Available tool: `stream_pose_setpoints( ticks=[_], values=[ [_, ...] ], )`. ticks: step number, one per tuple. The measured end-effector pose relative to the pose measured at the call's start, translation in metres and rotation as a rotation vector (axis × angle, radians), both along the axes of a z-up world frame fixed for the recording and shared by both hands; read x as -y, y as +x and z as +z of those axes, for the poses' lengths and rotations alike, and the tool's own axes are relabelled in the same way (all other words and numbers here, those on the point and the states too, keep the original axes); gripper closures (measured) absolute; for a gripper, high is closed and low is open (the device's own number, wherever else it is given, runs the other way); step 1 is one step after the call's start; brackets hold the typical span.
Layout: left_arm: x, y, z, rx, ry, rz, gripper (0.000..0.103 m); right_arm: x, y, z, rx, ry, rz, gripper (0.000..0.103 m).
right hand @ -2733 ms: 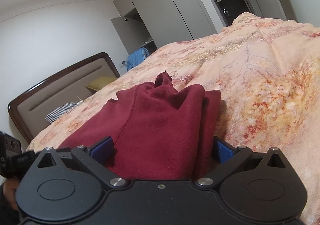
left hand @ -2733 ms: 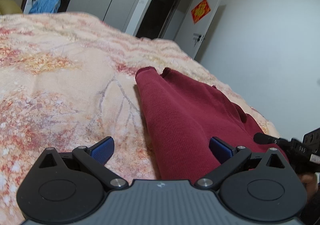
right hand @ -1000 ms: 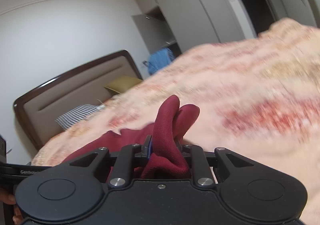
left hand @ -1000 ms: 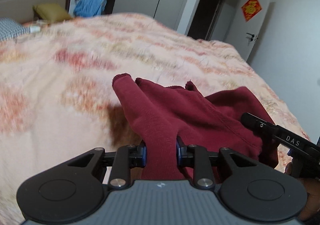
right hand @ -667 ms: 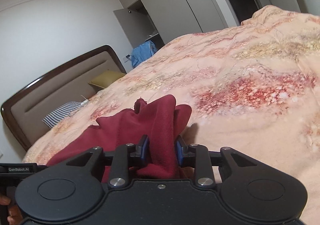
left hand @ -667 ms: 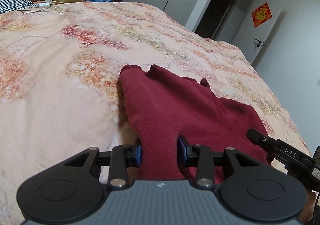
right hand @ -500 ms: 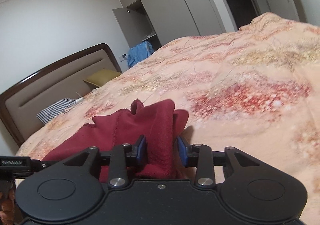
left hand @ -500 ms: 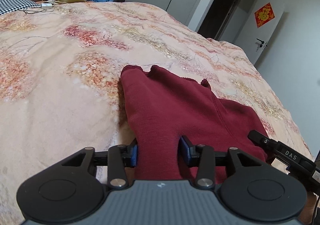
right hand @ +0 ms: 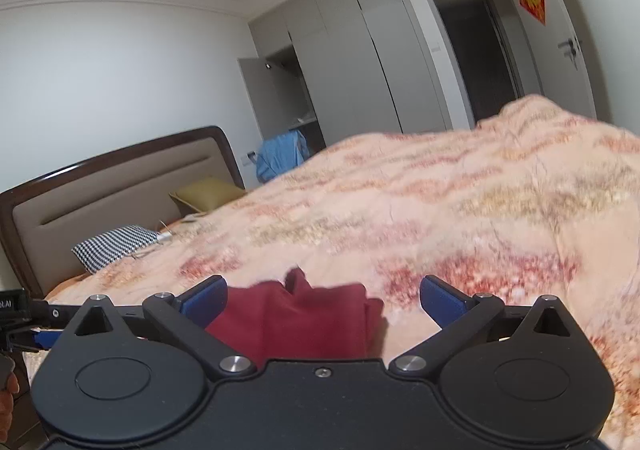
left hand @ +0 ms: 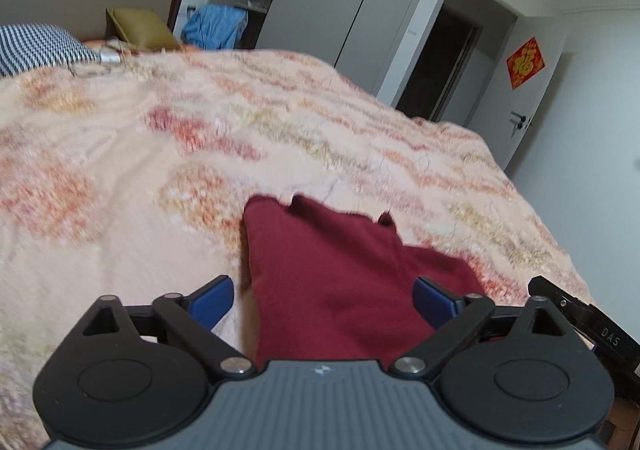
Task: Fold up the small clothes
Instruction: 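Lower the folded end onto the sweater and open both tools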
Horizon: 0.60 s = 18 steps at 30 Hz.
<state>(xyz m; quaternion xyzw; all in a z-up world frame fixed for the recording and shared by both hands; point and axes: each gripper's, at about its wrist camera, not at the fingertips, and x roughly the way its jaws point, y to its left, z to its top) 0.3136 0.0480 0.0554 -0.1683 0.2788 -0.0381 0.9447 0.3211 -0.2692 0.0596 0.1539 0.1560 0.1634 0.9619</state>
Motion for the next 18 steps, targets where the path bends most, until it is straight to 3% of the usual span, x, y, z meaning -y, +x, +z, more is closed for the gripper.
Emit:
stream_pose_setpoints(
  ticks=[10, 18],
  values=[
    [0.003, -0.058, 0.038, 0.100, 0.044, 0.026, 0.000, -0.018, -0.068, 0.028, 0.102, -0.108, 0.021, 0.001],
    [0.011, -0.113, 0.040, 0.141, 0.086, 0.033, 0.000, -0.027, -0.144, 0.038, 0.203, -0.134, 0.003, 0.001]
  ],
)
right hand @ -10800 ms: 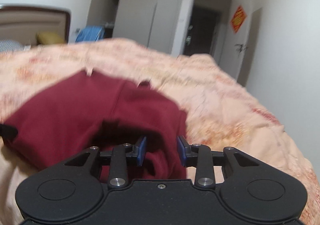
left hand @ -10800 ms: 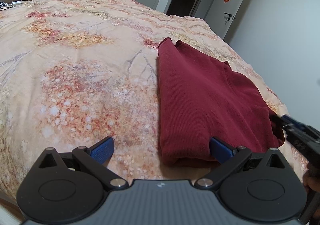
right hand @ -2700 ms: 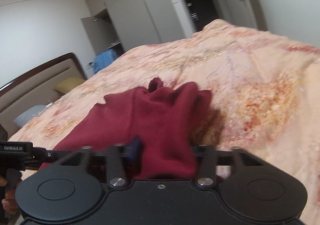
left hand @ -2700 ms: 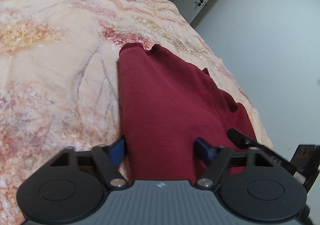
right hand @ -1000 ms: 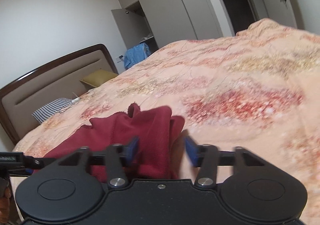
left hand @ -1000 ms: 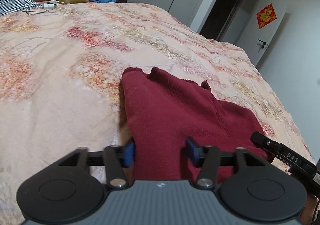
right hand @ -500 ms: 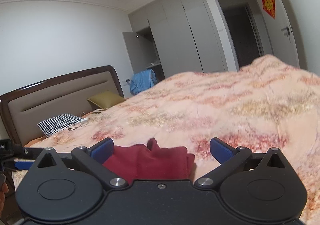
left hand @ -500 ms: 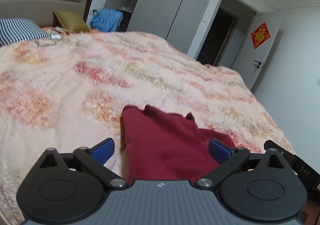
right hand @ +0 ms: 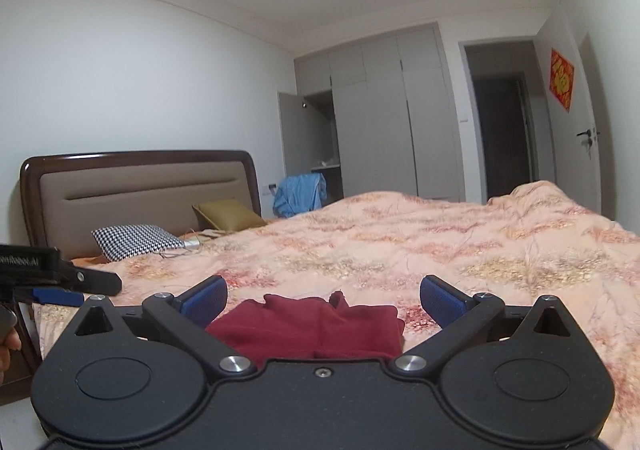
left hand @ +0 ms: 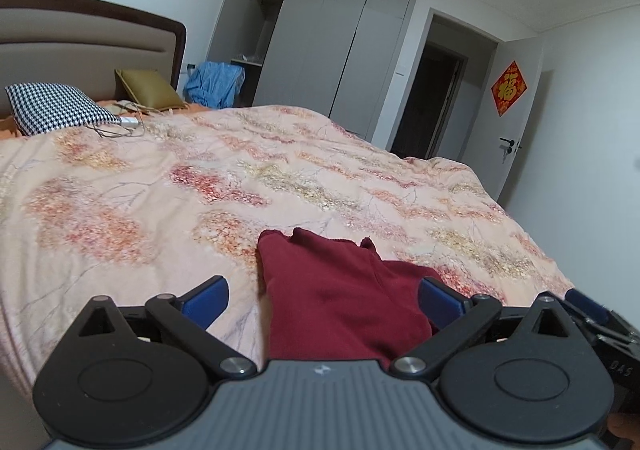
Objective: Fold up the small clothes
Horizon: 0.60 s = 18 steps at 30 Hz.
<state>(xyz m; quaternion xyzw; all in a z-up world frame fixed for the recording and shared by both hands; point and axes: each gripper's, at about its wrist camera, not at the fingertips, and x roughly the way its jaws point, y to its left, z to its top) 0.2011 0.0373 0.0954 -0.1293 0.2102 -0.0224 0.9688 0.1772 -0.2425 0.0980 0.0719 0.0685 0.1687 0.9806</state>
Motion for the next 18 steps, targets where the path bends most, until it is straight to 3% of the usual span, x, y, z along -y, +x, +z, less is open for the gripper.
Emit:
stream_pose_setpoints(
  ticks=[9, 18],
  values=[
    [0.006, -0.057, -0.022, 0.004, 0.024, -0.002, 0.000, -0.010, -0.067, -0.021, 0.010, -0.008, -0.064, 0.001],
    [0.000, -0.099, -0.056, -0.010, 0.018, 0.051, 0.000, -0.009, -0.109, -0.050, 0.020, 0.023, -0.231, 0.000]
  ],
)
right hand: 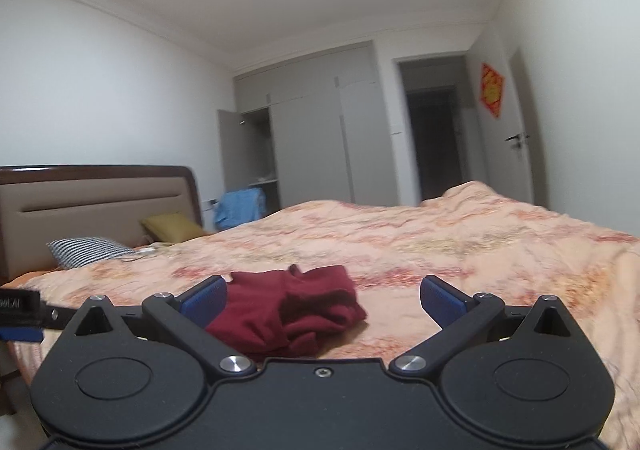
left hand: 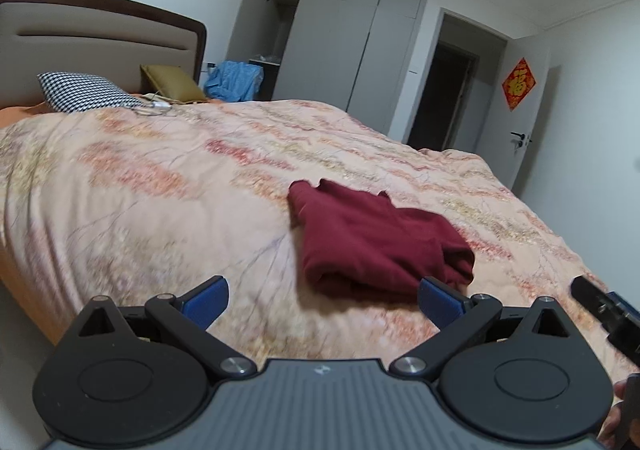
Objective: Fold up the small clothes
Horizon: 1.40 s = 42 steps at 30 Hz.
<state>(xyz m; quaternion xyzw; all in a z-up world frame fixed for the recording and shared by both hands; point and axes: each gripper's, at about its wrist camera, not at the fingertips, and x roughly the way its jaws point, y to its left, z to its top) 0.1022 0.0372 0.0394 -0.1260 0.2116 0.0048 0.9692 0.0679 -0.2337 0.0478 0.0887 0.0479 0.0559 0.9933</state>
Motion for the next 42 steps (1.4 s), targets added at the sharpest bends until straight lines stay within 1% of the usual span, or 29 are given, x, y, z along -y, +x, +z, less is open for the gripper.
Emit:
stream_pose_setpoints(
  ticks=[9, 15, 19, 42],
  values=[
    [0.001, -0.011, -0.024, 0.001, 0.038, 0.003, 0.000, -0.010, -0.012, -0.023, 0.019, -0.030, -0.046, 0.000],
    [0.001, -0.017, -0.042, -0.009, 0.056, 0.015, 0.000, -0.022, -0.017, -0.041, 0.020, -0.102, -0.063, 0.000],
    [0.002, -0.019, -0.050, -0.014, 0.076, 0.016, 0.000, -0.025, -0.015, -0.046, 0.015, -0.108, -0.056, 0.000],
    [0.005, -0.018, -0.054, -0.027, 0.107, -0.004, 0.000, -0.023, -0.014, -0.050, -0.003, -0.100, -0.062, 0.000]
  ],
)
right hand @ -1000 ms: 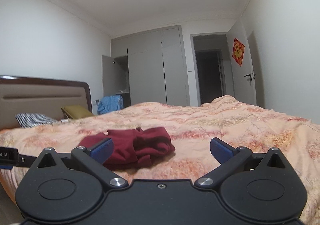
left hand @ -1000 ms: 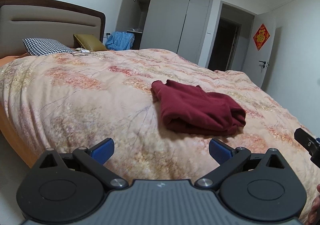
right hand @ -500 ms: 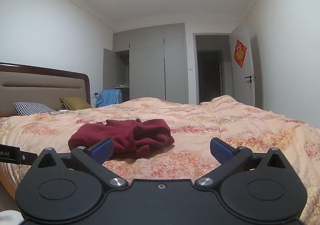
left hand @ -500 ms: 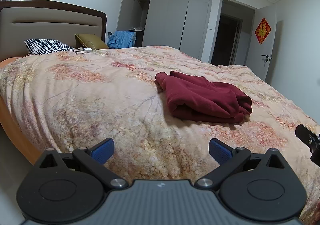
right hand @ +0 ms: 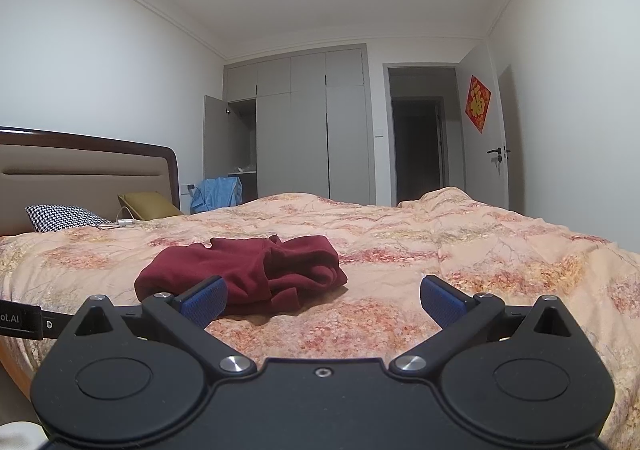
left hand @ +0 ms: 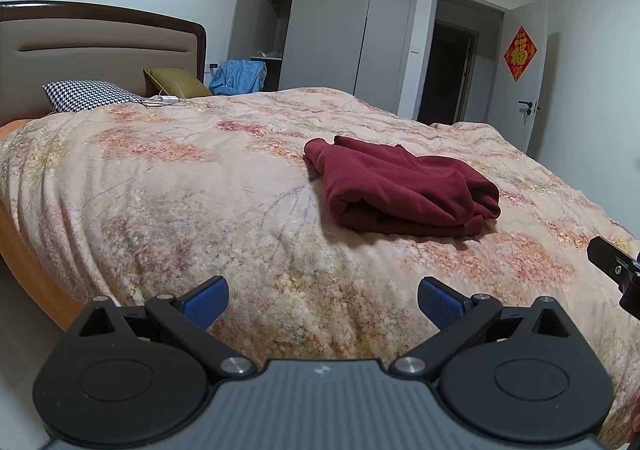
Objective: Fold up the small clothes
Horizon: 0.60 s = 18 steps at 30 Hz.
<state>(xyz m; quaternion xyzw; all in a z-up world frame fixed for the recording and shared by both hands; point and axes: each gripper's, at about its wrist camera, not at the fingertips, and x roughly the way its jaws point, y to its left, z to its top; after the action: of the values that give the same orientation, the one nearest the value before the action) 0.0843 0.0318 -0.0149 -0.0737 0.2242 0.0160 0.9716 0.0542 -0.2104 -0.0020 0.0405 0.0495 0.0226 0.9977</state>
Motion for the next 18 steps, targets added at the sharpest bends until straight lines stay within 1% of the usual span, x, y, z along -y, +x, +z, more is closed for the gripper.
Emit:
stream_pose_setpoints(
  ticks=[18],
  values=[
    [-0.0014, -0.0001, -0.0005, -0.002, -0.006, 0.000, 0.000, 0.0004, 0.0024, -0.0010, -0.003, 0.004, -0.001, 0.000]
  ],
)
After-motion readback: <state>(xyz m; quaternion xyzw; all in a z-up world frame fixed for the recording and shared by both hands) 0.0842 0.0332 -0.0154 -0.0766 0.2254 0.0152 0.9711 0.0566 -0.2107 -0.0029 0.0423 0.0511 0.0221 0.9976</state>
